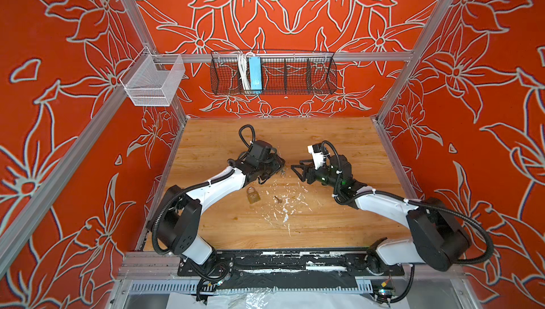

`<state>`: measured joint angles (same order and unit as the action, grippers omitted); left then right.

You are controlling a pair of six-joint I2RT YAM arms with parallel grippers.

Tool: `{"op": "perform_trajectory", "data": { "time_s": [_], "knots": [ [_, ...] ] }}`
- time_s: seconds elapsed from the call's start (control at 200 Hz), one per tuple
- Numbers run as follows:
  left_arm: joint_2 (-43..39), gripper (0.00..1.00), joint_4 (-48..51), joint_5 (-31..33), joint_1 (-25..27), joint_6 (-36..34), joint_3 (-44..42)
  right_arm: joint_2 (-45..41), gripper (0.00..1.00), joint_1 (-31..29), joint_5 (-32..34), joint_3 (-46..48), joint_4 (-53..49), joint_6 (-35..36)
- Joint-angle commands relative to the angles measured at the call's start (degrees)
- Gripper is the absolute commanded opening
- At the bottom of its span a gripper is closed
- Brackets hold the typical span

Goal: Unlock with the key

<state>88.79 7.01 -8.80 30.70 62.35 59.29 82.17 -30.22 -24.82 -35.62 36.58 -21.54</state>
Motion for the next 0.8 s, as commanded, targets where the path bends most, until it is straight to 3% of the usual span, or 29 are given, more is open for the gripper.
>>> {"op": "perform_trajectory", "data": {
  "time_s": [0.0, 0.18, 0.54, 0.651, 0.791],
  "knots": [
    [-1.0, 0.0, -4.1, 0.5, -0.1, 3.1, -0.6, 4.9, 0.65, -0.3, -3.1, -1.1, 8.9, -2.5],
    [0.0, 0.0, -4.0, 0.2, -0.1, 4.6, -1.3, 12.6, 0.62, -1.0, -6.6, -1.3, 21.5, -9.0],
    [1.8, 0.0, -6.3, -0.5, -0.1, 4.0, -1.7, 17.9, 0.58, -3.8, -6.6, -5.9, 16.6, -10.9],
    [1.4, 0.0, -7.4, -0.2, -0.1, 4.0, -2.5, 19.6, 0.52, -4.2, -5.7, -7.3, 14.9, -11.9],
    [1.2, 0.0, -7.5, -0.2, -0.1, 4.0, -2.5, 20.6, 0.37, -4.3, -5.4, -8.1, 14.3, -12.1]
  ]
}}
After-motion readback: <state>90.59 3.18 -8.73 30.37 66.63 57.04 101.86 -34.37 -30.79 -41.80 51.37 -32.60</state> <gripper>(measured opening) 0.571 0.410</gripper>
